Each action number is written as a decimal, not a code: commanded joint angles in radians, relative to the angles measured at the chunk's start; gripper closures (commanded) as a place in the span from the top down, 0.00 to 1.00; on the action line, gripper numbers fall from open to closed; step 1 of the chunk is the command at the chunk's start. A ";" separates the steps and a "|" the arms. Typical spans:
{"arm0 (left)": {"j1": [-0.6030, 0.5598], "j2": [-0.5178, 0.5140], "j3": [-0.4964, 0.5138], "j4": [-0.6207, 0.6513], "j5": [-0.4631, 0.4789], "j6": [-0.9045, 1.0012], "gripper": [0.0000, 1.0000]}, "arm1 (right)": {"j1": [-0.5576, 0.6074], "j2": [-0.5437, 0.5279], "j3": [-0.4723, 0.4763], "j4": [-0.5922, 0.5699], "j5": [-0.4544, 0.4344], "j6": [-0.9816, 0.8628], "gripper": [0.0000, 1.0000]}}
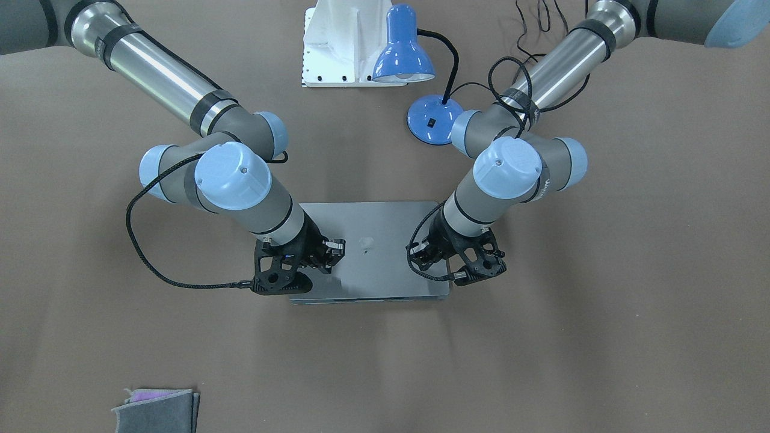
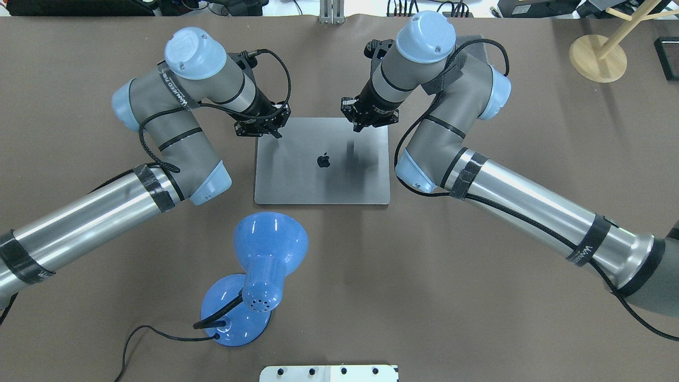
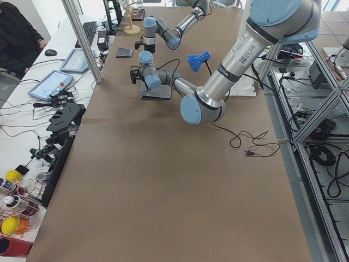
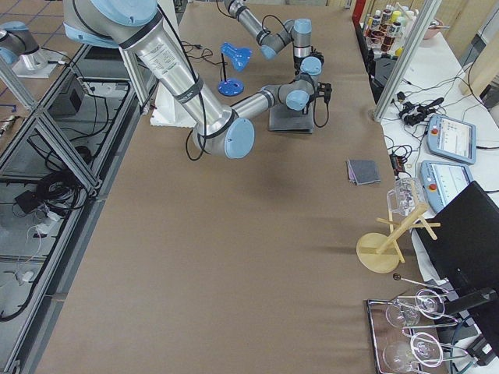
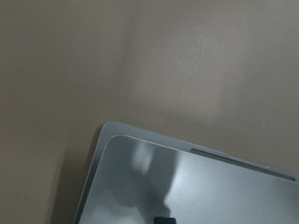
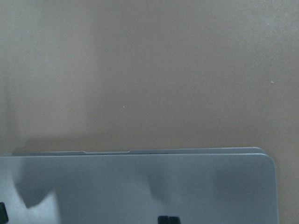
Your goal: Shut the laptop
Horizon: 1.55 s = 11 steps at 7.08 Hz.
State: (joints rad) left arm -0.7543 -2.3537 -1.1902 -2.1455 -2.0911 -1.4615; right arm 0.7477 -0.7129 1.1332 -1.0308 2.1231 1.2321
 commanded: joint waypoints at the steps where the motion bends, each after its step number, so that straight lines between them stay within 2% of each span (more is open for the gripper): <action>1: 0.000 -0.002 0.014 -0.005 0.006 0.000 0.00 | -0.004 0.012 -0.052 0.015 -0.002 -0.002 0.00; 11: -0.027 -0.010 0.014 -0.004 -0.001 -0.003 0.00 | 0.007 0.024 -0.081 0.015 0.017 -0.020 0.00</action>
State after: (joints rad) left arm -0.7784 -2.3629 -1.1766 -2.1503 -2.0902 -1.4638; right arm 0.7373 -0.7017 1.0474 -1.0143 2.1263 1.2109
